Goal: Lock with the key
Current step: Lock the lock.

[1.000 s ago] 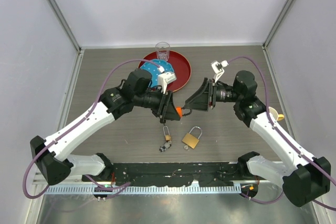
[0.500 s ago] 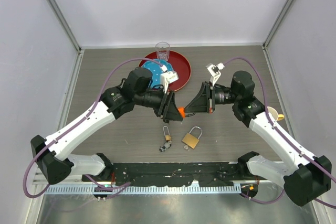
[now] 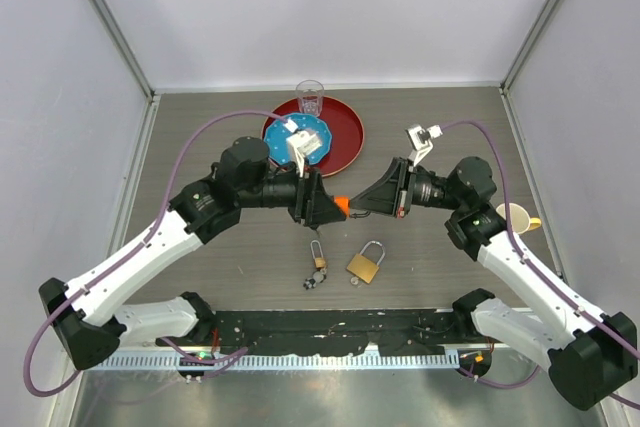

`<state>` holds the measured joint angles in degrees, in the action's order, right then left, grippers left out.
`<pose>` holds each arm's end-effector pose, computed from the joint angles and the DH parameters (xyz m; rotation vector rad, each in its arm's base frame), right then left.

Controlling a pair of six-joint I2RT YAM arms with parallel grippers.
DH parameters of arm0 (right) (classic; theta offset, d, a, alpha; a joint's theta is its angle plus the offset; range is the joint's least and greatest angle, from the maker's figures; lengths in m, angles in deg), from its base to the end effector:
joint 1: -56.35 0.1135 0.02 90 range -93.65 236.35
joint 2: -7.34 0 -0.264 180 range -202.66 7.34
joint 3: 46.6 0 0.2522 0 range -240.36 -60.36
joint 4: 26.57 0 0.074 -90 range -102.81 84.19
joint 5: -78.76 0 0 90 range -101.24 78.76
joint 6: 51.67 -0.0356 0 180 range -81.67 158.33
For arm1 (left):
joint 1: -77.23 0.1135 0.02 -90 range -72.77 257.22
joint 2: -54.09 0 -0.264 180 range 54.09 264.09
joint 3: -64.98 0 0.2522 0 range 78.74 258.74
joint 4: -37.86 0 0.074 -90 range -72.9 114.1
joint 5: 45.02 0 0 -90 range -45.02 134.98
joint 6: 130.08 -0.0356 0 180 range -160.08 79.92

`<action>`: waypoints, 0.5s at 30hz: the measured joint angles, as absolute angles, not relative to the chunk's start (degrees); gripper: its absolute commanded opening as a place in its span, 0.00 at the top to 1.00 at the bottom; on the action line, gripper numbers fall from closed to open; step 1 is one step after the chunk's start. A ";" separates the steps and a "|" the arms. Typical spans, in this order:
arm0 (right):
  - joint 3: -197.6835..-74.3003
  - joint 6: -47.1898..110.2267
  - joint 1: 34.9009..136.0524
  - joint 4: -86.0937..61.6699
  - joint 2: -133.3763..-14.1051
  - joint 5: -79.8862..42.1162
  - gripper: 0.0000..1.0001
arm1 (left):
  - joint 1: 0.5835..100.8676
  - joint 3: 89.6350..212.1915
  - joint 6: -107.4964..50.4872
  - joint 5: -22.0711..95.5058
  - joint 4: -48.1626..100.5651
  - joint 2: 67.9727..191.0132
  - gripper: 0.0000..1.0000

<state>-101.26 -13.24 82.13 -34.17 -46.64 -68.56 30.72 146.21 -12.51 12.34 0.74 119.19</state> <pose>0.1753 0.1180 0.3434 -0.5920 1.6819 1.7321 0.1569 -0.1933 0.3858 0.7643 2.0068 -1.3637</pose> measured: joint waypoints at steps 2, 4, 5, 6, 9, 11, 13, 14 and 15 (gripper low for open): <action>-99.06 -16.84 82.02 -37.32 -45.83 -65.48 0.98 | 31.01 145.11 -10.94 14.94 2.75 118.07 0.52; -97.37 -20.25 81.71 -39.55 -45.83 -63.27 0.98 | 31.64 144.65 -9.98 16.90 4.66 117.16 0.49; -96.69 -21.78 81.71 -40.75 -45.94 -62.42 0.99 | 31.97 144.44 -9.50 17.82 5.70 116.74 0.47; -95.95 -23.58 81.74 -42.22 -45.94 -61.53 0.98 | 32.17 144.13 -9.01 18.52 6.73 116.41 0.46; -94.77 -27.71 81.74 -45.49 -45.94 -59.71 0.98 | 32.19 143.01 -7.75 19.18 9.86 115.67 0.35; -94.40 -29.65 81.71 -46.81 -45.94 -58.53 0.99 | 32.19 142.60 -7.07 19.29 11.72 115.58 0.30; -94.38 -31.10 81.67 -47.64 -45.94 -57.66 0.98 | 32.19 142.56 -6.65 19.31 12.74 115.58 0.30; -94.38 -31.66 81.63 -48.29 -45.94 -57.20 0.98 | 32.19 142.56 -6.37 19.26 13.20 115.58 0.30; -94.38 -32.14 81.63 -48.82 -45.94 -56.85 0.98 | 32.19 142.56 -6.20 19.26 13.55 115.58 0.30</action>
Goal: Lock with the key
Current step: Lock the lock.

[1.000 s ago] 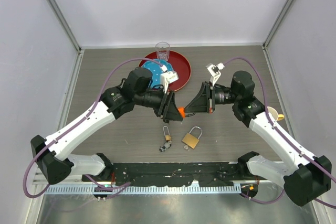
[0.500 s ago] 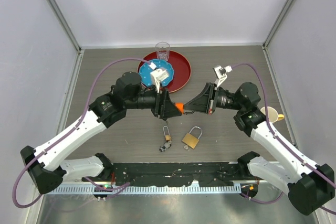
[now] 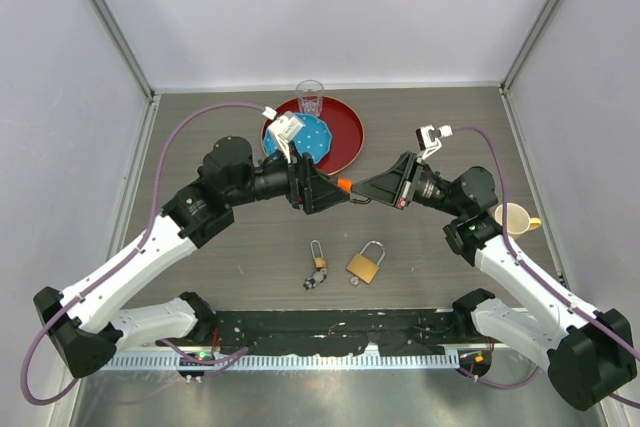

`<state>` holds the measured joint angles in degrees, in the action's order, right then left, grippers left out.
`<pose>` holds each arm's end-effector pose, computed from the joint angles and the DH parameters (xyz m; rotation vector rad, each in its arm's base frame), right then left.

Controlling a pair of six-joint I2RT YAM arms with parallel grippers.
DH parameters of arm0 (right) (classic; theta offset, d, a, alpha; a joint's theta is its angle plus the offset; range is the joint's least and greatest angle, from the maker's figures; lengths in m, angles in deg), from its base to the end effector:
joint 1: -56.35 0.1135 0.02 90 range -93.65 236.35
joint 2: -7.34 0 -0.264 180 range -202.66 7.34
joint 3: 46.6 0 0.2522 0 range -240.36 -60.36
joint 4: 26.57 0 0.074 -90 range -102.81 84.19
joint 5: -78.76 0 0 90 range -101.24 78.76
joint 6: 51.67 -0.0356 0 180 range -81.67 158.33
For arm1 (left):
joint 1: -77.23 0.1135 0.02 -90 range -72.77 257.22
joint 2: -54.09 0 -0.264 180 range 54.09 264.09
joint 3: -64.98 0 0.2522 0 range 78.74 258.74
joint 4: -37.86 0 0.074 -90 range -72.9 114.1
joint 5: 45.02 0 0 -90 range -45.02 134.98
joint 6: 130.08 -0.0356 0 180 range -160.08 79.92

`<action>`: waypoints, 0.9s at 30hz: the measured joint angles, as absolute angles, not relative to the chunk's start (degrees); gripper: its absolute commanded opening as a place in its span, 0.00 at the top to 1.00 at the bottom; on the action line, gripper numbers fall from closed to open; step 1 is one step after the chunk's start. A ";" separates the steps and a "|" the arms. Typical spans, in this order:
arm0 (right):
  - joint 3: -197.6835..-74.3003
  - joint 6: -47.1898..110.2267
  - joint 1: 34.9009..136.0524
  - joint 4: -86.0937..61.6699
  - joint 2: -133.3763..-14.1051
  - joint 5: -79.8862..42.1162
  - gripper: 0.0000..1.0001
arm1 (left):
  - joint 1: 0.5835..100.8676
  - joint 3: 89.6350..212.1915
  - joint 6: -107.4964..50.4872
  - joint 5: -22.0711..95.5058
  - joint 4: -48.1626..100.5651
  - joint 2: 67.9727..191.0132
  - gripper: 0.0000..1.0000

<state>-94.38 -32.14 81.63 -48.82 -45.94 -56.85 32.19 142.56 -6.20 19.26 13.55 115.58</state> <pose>0.1771 0.1118 0.3294 -0.1990 1.6448 1.8456 0.1596 -0.1817 0.4002 0.5518 1.8319 -1.3637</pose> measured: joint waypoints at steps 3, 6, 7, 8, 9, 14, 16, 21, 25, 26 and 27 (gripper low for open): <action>-94.40 -33.06 81.63 -49.49 -45.94 -56.32 0.99 | 32.19 142.40 -5.98 18.98 14.58 115.69 0.31; -94.42 -34.05 81.63 -50.32 -45.94 -56.32 0.98 | 32.19 142.36 -5.91 18.41 15.17 116.11 0.44; -94.44 -34.18 81.63 -50.63 -45.94 -56.35 0.99 | 32.19 142.34 -5.91 18.30 15.34 116.24 0.53; -94.53 -34.31 81.63 -50.98 -45.94 -56.43 0.98 | 32.19 142.27 -5.93 18.19 15.47 116.32 0.55; -94.60 -34.51 81.63 -51.48 -45.94 -56.70 0.99 | 32.19 142.23 -6.20 18.21 15.50 116.35 0.56; -95.47 -35.05 81.61 -52.44 -45.94 -57.35 0.99 | 32.23 142.14 -5.82 17.36 16.59 116.41 0.75; -95.56 -35.34 81.37 -53.12 -45.91 -58.12 0.99 | 32.39 142.16 -5.56 16.01 17.46 116.65 0.97; -95.67 -35.51 80.67 -53.73 -45.94 -58.97 0.98 | 33.08 142.56 -4.62 13.45 18.69 118.05 1.00; -96.28 -33.92 80.29 -51.94 -45.91 -59.27 0.91 | 33.26 142.56 -4.07 13.45 19.17 118.44 1.00; -96.80 -32.91 80.27 -50.91 -45.91 -59.41 0.79 | 33.28 142.56 -3.97 13.71 19.15 118.44 1.00; -97.48 -31.58 80.27 -49.19 -45.85 -59.43 0.75 | 33.35 142.56 -3.94 13.87 19.17 118.44 1.00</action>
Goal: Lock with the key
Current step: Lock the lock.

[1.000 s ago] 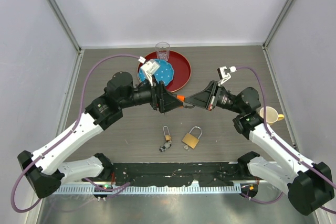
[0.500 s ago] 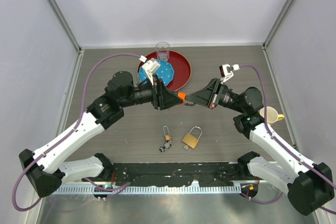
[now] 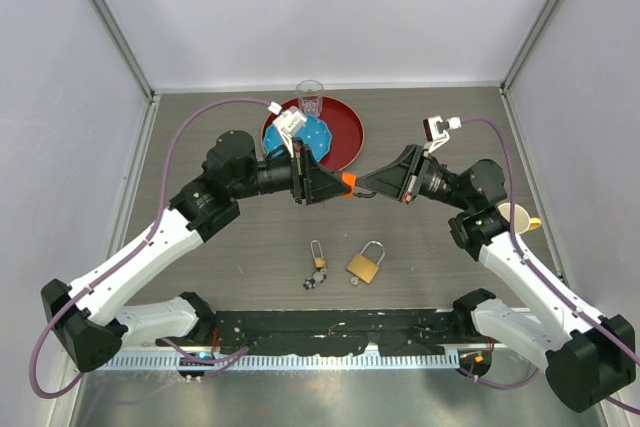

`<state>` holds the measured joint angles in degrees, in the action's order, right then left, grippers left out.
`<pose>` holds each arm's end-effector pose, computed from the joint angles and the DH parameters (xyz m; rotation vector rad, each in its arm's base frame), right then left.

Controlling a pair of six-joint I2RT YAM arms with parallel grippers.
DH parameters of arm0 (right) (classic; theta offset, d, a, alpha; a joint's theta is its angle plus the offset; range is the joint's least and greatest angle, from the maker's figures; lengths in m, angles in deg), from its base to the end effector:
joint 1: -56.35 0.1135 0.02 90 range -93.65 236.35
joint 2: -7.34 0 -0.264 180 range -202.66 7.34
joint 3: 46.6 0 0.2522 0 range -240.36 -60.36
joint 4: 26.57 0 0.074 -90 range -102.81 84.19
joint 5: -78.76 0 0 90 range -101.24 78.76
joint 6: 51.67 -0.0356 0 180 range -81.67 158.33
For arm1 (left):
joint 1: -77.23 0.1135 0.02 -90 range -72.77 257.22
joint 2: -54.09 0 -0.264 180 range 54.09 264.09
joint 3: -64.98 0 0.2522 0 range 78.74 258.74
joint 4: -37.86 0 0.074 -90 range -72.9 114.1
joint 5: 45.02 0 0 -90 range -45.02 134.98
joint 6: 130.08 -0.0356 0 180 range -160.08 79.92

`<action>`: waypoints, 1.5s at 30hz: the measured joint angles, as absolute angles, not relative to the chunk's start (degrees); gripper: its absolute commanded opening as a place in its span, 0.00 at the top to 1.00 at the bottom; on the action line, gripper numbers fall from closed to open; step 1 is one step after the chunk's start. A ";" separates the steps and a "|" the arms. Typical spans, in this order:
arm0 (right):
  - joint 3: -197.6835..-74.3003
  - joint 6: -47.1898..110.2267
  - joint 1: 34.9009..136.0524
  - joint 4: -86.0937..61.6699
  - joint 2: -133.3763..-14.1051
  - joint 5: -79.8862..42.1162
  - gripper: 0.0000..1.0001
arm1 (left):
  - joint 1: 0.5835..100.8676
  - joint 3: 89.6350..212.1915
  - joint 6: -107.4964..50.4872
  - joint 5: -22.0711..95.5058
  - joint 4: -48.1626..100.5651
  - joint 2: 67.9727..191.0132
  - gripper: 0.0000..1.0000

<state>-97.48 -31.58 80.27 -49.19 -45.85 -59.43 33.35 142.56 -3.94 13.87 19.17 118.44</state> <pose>0.1771 0.1076 0.3486 -0.2723 1.5893 1.8376 0.1712 -0.1902 0.3993 0.5855 1.7947 -1.4597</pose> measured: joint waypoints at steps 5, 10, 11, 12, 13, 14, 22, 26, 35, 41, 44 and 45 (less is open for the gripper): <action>-102.20 -20.71 80.71 -35.81 -45.43 -57.11 0.45 | 33.30 141.31 -2.72 17.10 19.15 118.47 1.00; -105.85 -10.38 81.12 -21.43 -45.54 -52.63 0.27 | 34.00 137.16 -0.42 18.85 19.15 118.82 1.00; -106.07 -8.91 81.10 -19.62 -45.56 -51.69 0.25 | 34.51 136.17 0.19 19.05 19.15 118.93 1.00; -106.20 -7.60 81.08 -17.67 -45.59 -50.82 0.25 | 35.01 135.34 0.71 19.15 19.13 119.03 1.00; -106.31 -6.53 81.02 -15.88 -45.87 -50.18 0.24 | 35.62 134.45 1.52 19.26 19.26 119.10 1.00; -106.55 -5.52 80.97 -14.15 -46.42 -49.70 0.24 | 36.41 133.18 2.24 19.29 19.65 119.12 1.00; -106.77 -2.07 80.58 -7.16 -49.78 -48.85 0.24 | 41.92 126.10 6.83 18.78 21.46 116.59 1.00; -106.77 -1.26 80.53 -7.46 -49.83 -50.49 0.30 | 44.69 123.74 8.80 18.04 21.75 112.26 1.00; -105.39 -5.54 80.73 -20.56 -52.49 -60.02 0.34 | 48.28 119.32 14.13 13.67 26.82 102.10 1.00; -104.98 -8.54 82.70 -26.68 -54.11 -62.77 0.39 | 48.36 119.17 15.90 10.72 28.20 101.37 1.00; -105.00 -9.17 83.79 -28.95 -54.81 -63.38 0.45 | 48.36 119.17 16.54 9.93 28.28 101.51 1.00; -105.07 -9.41 84.16 -29.39 -55.12 -63.51 0.48 | 48.36 119.19 16.62 9.58 28.50 101.72 1.00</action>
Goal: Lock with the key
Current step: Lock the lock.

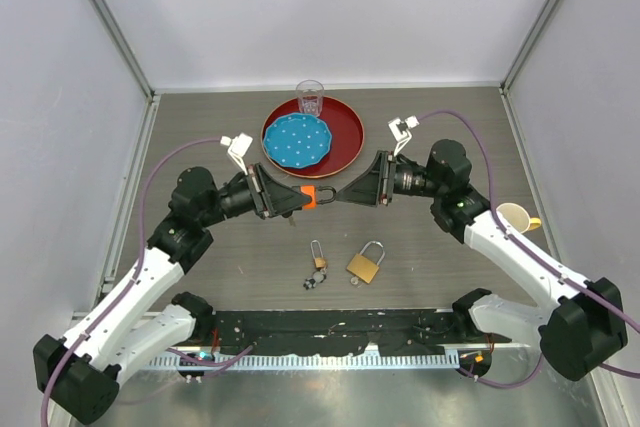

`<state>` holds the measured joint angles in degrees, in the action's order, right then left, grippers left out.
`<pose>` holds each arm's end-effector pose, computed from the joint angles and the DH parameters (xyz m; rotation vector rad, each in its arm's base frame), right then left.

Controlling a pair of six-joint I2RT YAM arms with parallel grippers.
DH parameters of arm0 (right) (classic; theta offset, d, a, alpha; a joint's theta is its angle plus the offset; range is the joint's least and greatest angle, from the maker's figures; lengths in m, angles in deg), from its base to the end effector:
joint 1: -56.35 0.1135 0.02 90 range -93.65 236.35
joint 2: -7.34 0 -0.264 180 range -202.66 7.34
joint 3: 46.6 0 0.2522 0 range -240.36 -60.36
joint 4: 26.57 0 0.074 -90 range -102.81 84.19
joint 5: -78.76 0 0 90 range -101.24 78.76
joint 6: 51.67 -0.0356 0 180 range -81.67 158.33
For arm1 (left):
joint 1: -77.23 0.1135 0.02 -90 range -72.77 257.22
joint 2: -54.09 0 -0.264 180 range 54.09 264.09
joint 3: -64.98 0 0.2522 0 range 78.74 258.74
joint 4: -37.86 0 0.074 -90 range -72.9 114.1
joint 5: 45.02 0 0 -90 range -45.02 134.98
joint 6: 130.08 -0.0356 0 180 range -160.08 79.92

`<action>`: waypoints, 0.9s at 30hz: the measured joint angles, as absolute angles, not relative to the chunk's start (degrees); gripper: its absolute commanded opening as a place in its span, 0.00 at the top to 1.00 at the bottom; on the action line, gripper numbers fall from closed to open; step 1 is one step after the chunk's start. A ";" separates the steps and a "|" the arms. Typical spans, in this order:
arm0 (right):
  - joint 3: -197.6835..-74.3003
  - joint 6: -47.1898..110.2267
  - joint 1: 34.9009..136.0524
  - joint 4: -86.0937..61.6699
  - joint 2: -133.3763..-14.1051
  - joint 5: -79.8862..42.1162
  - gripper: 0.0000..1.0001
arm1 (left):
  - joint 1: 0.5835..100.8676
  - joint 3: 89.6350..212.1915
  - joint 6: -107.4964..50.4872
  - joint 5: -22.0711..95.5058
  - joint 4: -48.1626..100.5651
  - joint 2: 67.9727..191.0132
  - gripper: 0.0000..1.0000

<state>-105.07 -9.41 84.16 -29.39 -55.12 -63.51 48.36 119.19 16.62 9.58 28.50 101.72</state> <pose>0.2038 0.1393 0.3281 -0.5104 1.8146 1.6785 0.1613 -0.1125 0.3324 0.0984 1.8806 -1.5878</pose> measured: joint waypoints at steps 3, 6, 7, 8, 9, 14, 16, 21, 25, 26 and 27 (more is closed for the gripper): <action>-105.24 -9.74 85.08 -30.17 -56.17 -63.80 0.51 | 48.36 119.19 16.84 8.77 29.11 102.49 1.00; -105.28 -9.89 85.45 -30.76 -57.19 -63.89 0.58 | 48.36 119.19 17.10 8.20 29.88 103.12 1.00; -105.28 -9.94 85.47 -30.87 -57.41 -63.89 0.58 | 48.36 119.19 17.24 8.01 30.14 103.28 1.00; -105.28 -10.07 85.50 -30.98 -57.59 -63.89 0.59 | 48.36 119.19 17.52 7.79 30.47 103.39 1.00; -105.28 -10.09 85.50 -31.16 -57.67 -63.89 0.59 | 48.36 119.19 17.65 7.66 30.67 103.43 1.00; -105.46 -10.31 85.50 -32.14 -57.67 -63.82 0.65 | 48.38 119.19 18.02 6.78 31.08 103.43 1.00; -105.48 -10.83 85.52 -32.88 -57.72 -63.82 0.68 | 48.36 119.19 18.04 6.48 31.10 103.43 1.00; -105.74 -12.69 85.56 -35.81 -58.72 -64.39 0.93 | 48.43 119.19 18.02 6.35 30.95 103.43 1.00; -105.81 -13.02 85.58 -36.80 -58.98 -64.96 0.98 | 48.54 119.19 18.04 6.28 31.04 103.41 1.00; -105.81 -12.93 85.63 -36.80 -58.98 -65.00 0.98 | 48.52 119.19 18.04 6.30 31.04 103.41 1.00; -105.81 -12.80 85.65 -36.80 -59.01 -65.02 0.98 | 48.52 119.21 18.04 6.26 31.04 103.41 1.00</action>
<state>-105.81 -12.80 85.65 -36.80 -59.01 -65.02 48.52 119.21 18.04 6.26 31.04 103.41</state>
